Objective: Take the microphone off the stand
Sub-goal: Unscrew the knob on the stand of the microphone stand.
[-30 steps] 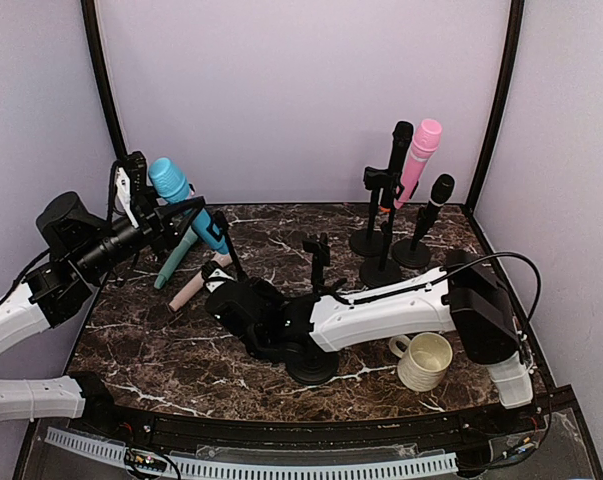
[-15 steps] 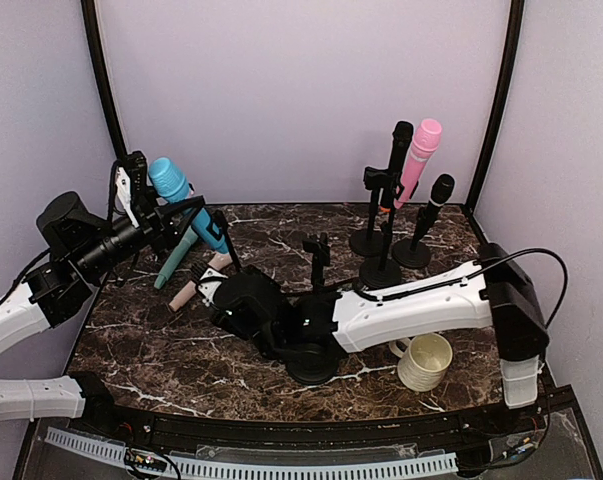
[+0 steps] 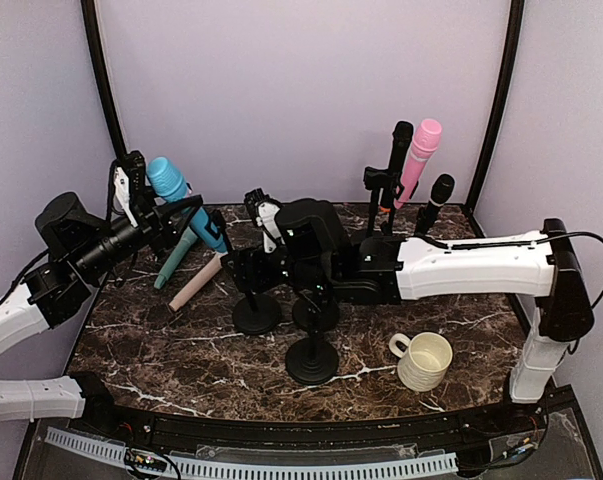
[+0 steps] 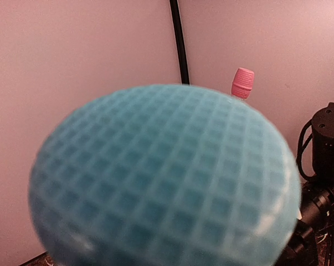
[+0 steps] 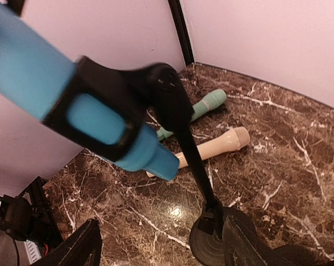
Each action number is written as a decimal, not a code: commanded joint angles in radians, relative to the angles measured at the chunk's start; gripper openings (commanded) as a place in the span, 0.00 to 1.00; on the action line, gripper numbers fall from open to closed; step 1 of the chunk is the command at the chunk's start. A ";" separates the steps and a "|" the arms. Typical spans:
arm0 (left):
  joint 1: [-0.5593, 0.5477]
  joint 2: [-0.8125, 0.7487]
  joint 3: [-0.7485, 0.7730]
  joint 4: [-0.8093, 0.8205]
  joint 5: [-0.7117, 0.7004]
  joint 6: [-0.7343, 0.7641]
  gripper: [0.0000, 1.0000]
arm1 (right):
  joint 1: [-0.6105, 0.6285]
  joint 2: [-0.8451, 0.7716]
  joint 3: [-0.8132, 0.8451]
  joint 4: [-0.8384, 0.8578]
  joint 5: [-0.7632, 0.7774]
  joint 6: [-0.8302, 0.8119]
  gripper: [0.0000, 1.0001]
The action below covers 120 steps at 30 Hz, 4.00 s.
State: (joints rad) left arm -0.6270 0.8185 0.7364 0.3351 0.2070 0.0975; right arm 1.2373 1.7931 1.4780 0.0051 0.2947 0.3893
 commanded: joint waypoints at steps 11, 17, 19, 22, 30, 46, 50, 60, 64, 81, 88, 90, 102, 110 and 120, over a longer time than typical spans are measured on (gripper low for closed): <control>0.003 -0.069 -0.018 0.002 -0.159 0.043 0.10 | -0.078 0.162 0.159 -0.170 -0.180 0.383 0.66; 0.003 -0.064 -0.017 0.002 -0.160 0.042 0.10 | -0.078 0.254 0.243 -0.191 -0.165 0.433 0.60; 0.003 -0.064 -0.017 0.002 -0.157 0.042 0.10 | -0.078 0.276 0.264 -0.204 -0.142 0.439 0.58; 0.003 -0.066 -0.017 0.001 -0.152 0.042 0.10 | -0.078 0.296 0.274 -0.204 -0.118 0.443 0.57; 0.003 -0.068 -0.016 0.000 -0.139 0.042 0.10 | -0.079 0.372 0.348 -0.209 -0.104 0.415 0.57; 0.003 -0.066 -0.012 -0.003 -0.132 0.047 0.10 | -0.095 0.395 0.348 -0.166 -0.106 0.382 0.39; 0.003 -0.064 -0.011 -0.005 -0.131 0.047 0.10 | -0.094 0.387 0.336 -0.167 -0.090 0.360 0.31; 0.004 -0.056 -0.009 -0.009 -0.132 0.048 0.10 | -0.079 0.346 0.276 -0.135 0.003 0.248 0.13; 0.003 -0.051 -0.008 -0.011 -0.135 0.051 0.10 | -0.047 0.345 0.290 -0.176 0.141 0.136 0.11; 0.004 -0.035 -0.005 -0.018 -0.145 0.050 0.10 | 0.093 0.404 0.220 0.088 0.602 -0.484 0.09; 0.003 -0.035 -0.005 -0.018 -0.144 0.051 0.10 | 0.113 0.433 0.196 0.144 0.563 -0.746 0.10; 0.003 -0.035 -0.005 -0.018 -0.143 0.050 0.10 | 0.120 0.445 0.189 0.155 0.558 -0.826 0.10; 0.003 -0.035 -0.003 -0.019 -0.143 0.050 0.10 | 0.128 0.337 0.172 0.151 0.429 -0.733 0.58; 0.003 -0.041 -0.003 -0.019 -0.141 0.051 0.10 | 0.103 0.160 0.118 0.062 0.252 -0.465 0.77; 0.003 -0.045 -0.003 -0.018 -0.139 0.048 0.11 | -0.025 0.075 0.102 -0.078 -0.123 -0.042 0.73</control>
State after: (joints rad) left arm -0.6315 0.7864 0.7258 0.3050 0.0887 0.1184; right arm 1.2503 1.8637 1.5921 0.0063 0.3428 0.1341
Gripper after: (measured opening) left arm 0.388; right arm 0.739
